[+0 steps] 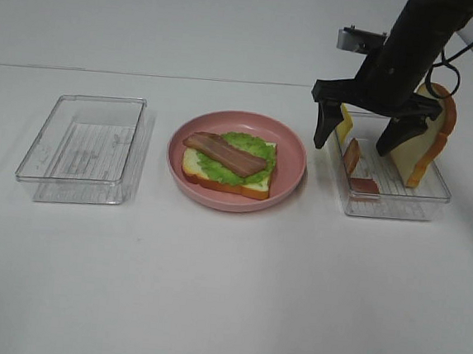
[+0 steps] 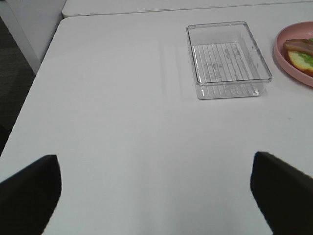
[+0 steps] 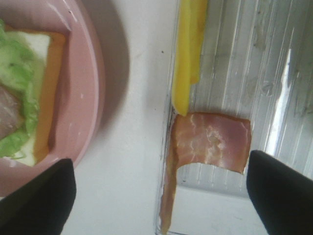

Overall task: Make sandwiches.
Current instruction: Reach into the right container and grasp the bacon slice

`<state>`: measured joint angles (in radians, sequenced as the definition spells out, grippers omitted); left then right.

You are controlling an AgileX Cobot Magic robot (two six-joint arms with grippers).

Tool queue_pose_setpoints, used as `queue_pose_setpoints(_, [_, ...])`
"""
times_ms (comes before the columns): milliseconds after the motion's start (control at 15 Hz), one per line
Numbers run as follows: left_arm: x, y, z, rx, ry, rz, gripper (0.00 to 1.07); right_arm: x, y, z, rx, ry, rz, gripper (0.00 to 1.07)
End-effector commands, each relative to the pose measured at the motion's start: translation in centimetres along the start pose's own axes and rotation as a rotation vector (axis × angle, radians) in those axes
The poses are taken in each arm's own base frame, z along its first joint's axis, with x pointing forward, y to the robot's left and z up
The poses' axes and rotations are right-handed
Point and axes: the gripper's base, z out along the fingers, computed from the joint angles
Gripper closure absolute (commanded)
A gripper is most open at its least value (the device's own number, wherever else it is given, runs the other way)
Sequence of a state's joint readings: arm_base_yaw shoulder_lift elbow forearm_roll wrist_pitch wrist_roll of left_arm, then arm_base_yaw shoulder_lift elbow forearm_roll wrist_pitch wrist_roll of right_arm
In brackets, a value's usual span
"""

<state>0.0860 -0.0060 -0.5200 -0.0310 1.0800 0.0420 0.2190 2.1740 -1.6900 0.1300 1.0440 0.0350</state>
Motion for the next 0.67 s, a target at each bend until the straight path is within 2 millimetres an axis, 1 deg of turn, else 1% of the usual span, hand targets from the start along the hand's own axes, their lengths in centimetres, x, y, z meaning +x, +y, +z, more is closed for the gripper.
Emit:
queue_pose_setpoints(67, [0.16,-0.01,-0.18,0.003,-0.02,-0.002,0.09,0.1,-0.23,1.05,0.011,0.043,0.005,0.17])
queue_pose_setpoints(267, [0.16,-0.01,-0.18,0.003,-0.02,-0.002,0.09,0.15,-0.24,1.14,0.011,0.051,0.004,0.2])
queue_pose_setpoints(333, [0.16,-0.01,-0.18,0.002,-0.02,-0.001,0.09,0.13,-0.22,1.14,0.009,0.048,0.006,0.37])
queue_pose_setpoints(400, [0.16,-0.01,-0.18,0.002,-0.02,-0.001,0.09,0.11,-0.22,1.14,0.008,0.046,0.007,0.42])
queue_pose_setpoints(467, [0.16,-0.01,-0.18,0.002,-0.02,-0.001,0.09,0.08,-0.24,1.14,0.011,0.043,0.013,0.55])
queue_pose_setpoints(533, [0.16,-0.01,-0.18,0.002,-0.02,-0.001,0.09,0.03,-0.24,1.14,0.011,0.037,0.025,0.63])
queue_pose_setpoints(667, [0.16,0.0,-0.18,0.001,-0.02,-0.001,0.09,-0.03,-0.24,1.14,0.011,0.031,0.025,0.64])
